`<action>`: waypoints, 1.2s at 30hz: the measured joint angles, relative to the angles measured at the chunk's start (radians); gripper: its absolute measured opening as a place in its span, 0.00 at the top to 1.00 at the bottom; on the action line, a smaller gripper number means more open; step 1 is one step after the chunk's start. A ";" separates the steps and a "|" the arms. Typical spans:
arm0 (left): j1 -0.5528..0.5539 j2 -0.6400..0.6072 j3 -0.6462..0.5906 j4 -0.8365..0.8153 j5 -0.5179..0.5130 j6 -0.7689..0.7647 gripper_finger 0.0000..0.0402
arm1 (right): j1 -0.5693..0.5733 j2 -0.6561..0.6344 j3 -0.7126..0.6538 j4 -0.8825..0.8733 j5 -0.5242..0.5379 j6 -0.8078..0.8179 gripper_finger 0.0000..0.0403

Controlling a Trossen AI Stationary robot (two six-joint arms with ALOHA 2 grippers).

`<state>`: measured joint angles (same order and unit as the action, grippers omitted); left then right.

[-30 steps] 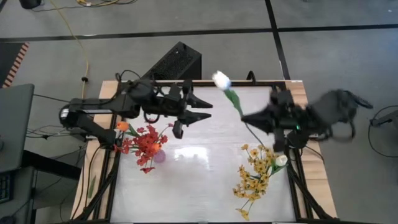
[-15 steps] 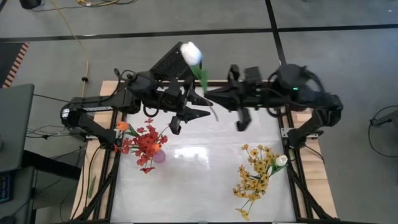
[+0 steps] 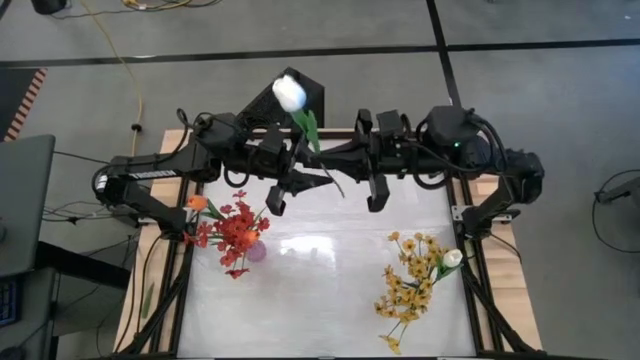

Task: Sort flowers into vase by color
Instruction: Put the white flower into the transparent vase

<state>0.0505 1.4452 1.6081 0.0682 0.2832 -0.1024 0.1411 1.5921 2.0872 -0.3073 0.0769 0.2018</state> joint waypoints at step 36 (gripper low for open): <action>-0.117 -0.070 -0.002 -0.392 -0.164 0.012 1.00 | 0.022 0.073 -0.001 -0.277 -0.027 -0.036 0.54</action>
<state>-0.0666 1.3751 1.6066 -0.3239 0.1190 -0.0902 0.1632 1.6655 2.0861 -0.5838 0.0502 0.1661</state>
